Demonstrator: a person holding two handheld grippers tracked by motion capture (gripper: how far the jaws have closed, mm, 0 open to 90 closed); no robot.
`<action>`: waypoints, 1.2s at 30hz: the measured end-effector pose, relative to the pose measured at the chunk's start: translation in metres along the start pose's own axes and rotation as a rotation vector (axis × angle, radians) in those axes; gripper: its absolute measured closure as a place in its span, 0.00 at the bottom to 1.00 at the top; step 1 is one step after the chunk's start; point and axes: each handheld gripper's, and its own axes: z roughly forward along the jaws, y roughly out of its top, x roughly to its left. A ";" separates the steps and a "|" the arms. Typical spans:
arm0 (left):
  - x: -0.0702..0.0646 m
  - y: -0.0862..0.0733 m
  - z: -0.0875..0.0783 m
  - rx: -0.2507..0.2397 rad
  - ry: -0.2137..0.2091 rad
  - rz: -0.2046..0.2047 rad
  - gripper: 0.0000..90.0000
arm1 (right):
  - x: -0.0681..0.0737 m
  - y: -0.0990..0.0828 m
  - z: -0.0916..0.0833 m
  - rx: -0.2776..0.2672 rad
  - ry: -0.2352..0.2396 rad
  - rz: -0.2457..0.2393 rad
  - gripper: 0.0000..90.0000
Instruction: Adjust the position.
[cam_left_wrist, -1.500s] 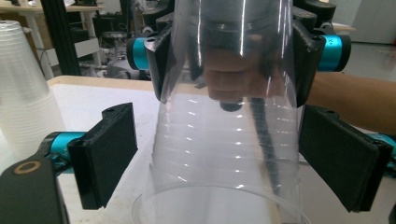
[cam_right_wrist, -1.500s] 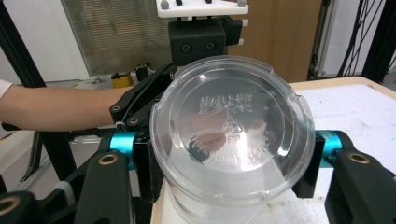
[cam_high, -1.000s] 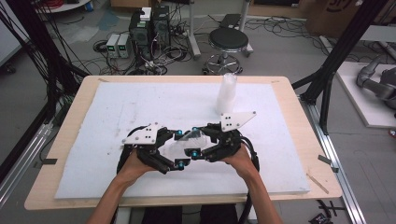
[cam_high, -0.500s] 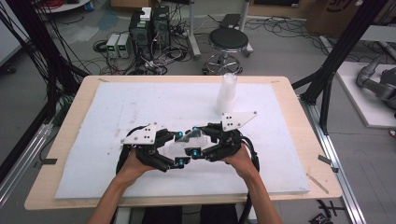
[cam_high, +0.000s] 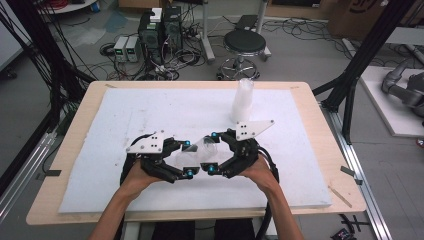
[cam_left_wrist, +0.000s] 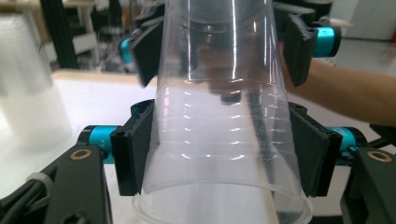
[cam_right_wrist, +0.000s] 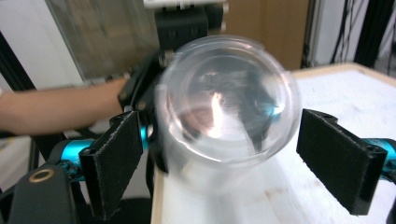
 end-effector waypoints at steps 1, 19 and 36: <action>0.000 0.002 -0.002 0.034 0.005 -0.005 0.35 | 0.001 0.000 -0.001 0.021 -0.007 -0.003 0.16; 0.005 0.030 -0.001 0.586 0.030 0.043 0.37 | 0.008 0.002 0.002 0.497 -0.107 -0.116 0.16; 0.001 0.040 0.022 0.760 -0.013 0.080 0.37 | 0.012 0.016 0.015 0.791 -0.119 -0.190 0.17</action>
